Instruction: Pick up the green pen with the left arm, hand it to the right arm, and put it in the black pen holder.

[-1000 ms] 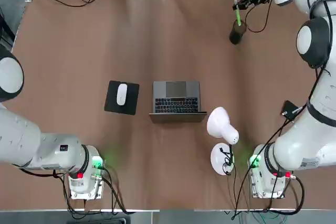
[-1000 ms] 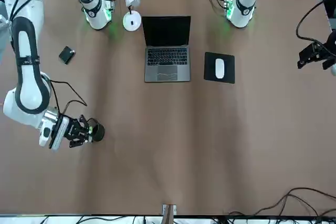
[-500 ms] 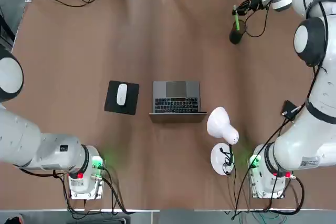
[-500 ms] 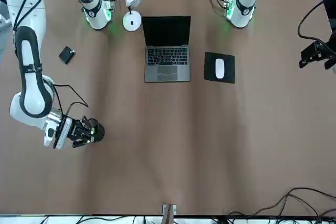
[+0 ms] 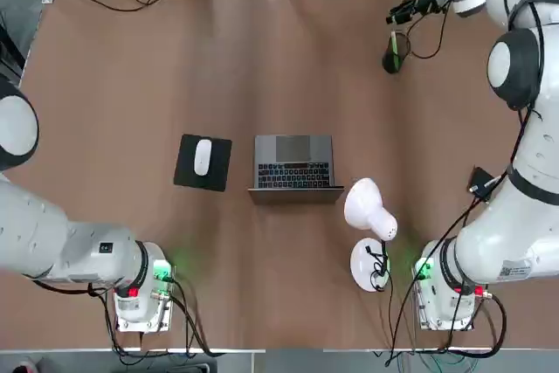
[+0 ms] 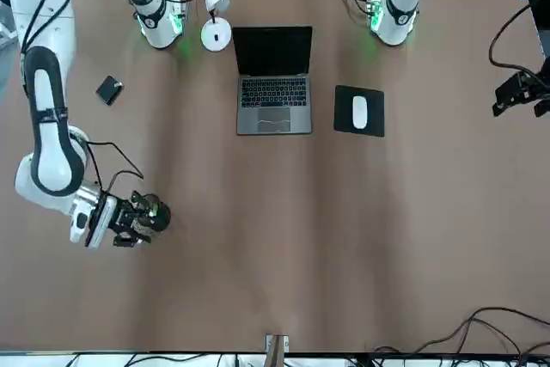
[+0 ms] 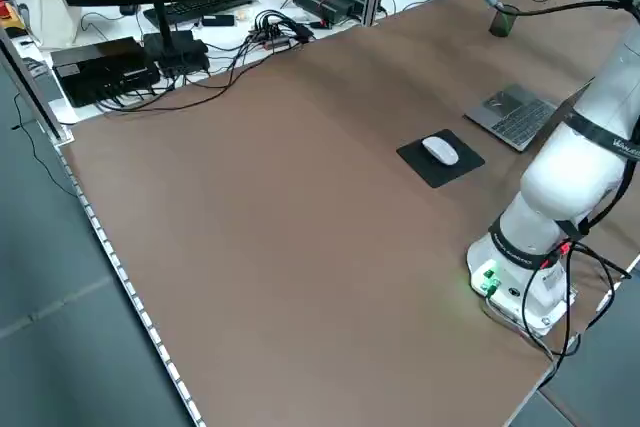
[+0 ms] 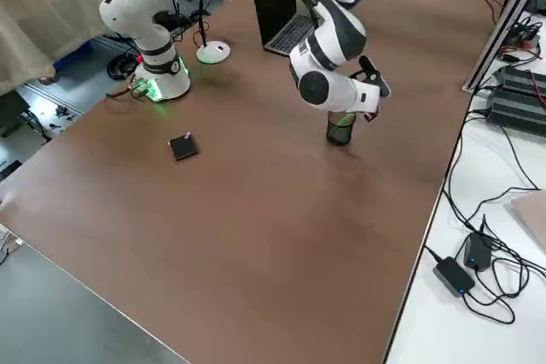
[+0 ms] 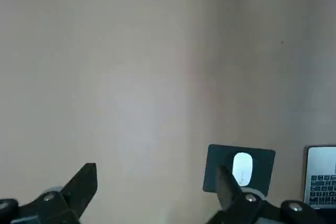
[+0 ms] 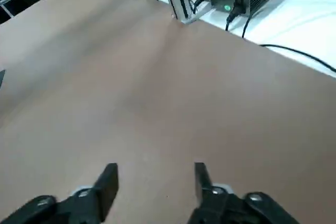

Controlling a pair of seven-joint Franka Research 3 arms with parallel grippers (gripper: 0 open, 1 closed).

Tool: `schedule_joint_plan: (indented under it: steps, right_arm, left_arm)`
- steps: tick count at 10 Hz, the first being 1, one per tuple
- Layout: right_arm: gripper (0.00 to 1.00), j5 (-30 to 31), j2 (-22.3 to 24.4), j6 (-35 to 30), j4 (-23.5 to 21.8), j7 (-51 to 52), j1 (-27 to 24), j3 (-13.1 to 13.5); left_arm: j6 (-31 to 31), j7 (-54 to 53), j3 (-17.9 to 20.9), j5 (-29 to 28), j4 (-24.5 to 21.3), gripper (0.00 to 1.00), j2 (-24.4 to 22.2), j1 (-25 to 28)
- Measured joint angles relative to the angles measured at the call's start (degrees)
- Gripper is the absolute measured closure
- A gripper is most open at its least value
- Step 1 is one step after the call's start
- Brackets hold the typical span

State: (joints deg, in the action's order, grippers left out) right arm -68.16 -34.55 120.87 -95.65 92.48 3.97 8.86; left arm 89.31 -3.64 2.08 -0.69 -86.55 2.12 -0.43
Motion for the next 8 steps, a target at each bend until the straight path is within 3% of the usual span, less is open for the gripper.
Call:
schedule_joint_plan:
  steps: [1, 2, 4, 8]
  right_arm:
    - [0.13, 1.2, 0.2, 0.0, 1.7, -5.3, 0.0, 0.0]
    - [0.13, 5.8, 1.0, 0.0, 3.8, -13.8, 0.2, 0.0]
    - [0.10, 20.9, 4.9, -1.3, 8.6, -34.1, 1.3, -0.4]
    - [0.00, 45.5, 15.0, -15.7, 16.5, -67.3, 6.1, -0.5]
  left_arm:
    - [0.3, 0.4, -0.6, 0.0, -0.4, 0.00, 0.0, -0.1]
    - [0.4, 0.5, -1.0, 0.0, -0.6, 0.00, 0.0, -0.3]
    - [0.5, 0.6, -1.2, 0.0, -0.6, 0.00, 0.0, -0.3]
    - [0.6, 0.6, -1.2, 0.0, -0.6, 0.00, -0.1, -0.3]
